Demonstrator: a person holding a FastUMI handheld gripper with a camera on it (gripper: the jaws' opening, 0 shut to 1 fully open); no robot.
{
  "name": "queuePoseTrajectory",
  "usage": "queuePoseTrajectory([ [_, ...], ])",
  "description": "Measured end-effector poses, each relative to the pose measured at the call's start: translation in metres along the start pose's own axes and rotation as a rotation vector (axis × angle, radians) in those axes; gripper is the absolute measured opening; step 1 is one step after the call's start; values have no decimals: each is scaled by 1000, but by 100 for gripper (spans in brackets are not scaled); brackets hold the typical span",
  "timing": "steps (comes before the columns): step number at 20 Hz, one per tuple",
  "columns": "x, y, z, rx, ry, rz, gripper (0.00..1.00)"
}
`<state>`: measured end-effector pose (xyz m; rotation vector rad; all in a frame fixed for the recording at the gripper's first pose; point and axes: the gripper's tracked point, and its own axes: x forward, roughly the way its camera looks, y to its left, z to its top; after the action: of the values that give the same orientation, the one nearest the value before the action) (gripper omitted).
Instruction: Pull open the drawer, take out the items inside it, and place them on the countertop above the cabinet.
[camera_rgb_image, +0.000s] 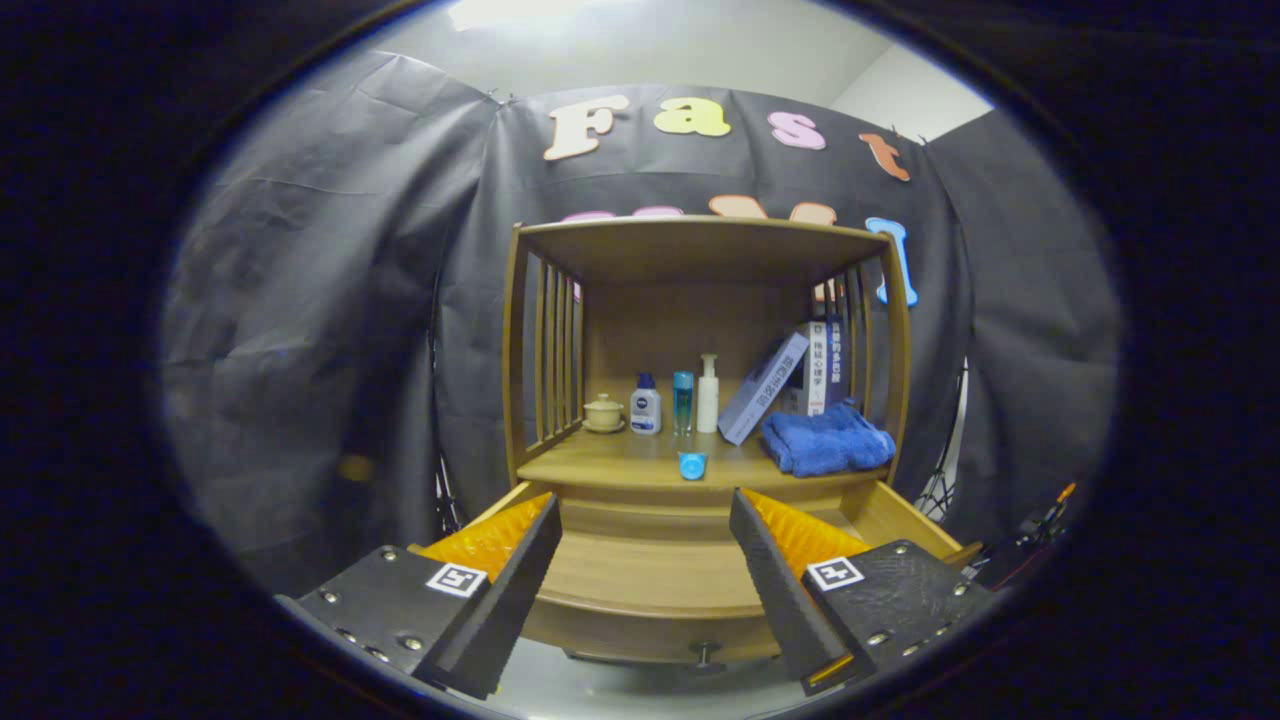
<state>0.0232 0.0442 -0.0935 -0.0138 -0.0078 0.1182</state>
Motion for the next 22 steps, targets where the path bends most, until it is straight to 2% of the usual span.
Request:
queuePoseTrajectory([
  [6,2,-16,-38,-10,19,-47,100],
  [11,10,-28,-100,-14,64,-91,100],
  [13,10,-29,-90,-57,-2,-96,100],
  [16,-3,-29,-108,-129,31,-123,99],
  [19,2,-27,-131,-88,71,-134,99],
  [20,-2,-30,-141,-66,139,-152,99],
  [21,4,-28,-131,-18,101,-141,99],
  [22,14,-30,-139,-8,112,-130,99],
])
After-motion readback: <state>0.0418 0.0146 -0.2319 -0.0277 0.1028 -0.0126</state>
